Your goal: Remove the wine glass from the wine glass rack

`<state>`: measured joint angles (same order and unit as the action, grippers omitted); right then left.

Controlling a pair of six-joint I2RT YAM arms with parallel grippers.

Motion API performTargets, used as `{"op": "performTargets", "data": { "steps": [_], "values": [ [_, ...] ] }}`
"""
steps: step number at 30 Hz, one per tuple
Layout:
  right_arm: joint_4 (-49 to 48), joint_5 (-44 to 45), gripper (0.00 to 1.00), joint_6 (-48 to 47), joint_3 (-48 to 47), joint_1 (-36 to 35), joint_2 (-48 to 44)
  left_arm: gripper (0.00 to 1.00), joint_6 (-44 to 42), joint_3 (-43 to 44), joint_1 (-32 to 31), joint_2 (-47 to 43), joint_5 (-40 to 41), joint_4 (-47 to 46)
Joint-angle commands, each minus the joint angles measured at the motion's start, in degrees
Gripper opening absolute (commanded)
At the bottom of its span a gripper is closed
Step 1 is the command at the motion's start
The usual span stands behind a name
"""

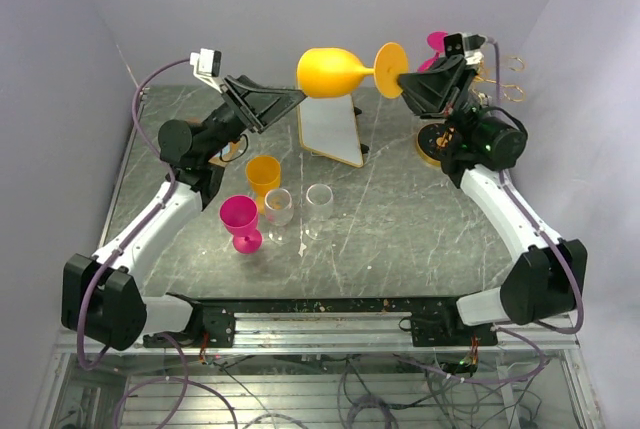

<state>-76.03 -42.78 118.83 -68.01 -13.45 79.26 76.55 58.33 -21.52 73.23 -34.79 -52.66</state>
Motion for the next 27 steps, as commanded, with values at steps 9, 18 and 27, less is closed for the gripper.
{"op": "performTargets", "data": {
  "steps": [9, 18, 27],
  "values": [
    [-3.9, 2.7, 0.0, 7.6, 1.5, -5.0, 3.2, 0.41, 3.5, 1.5, 0.3, -1.5, -5.0, -9.8],
    [18.0, -0.4, 0.26, -14.9, 2.7, -3.0, -0.1, 0.07, -9.3, 2.8, 0.5, -6.3, -3.9, 9.3],
    [55.1, 6.2, 0.75, -46.3, 4.3, 7.1, -9.1, 0.07, -38.7, 13.7, 0.6, -11.9, 11.0, 60.9]
  ]
}}
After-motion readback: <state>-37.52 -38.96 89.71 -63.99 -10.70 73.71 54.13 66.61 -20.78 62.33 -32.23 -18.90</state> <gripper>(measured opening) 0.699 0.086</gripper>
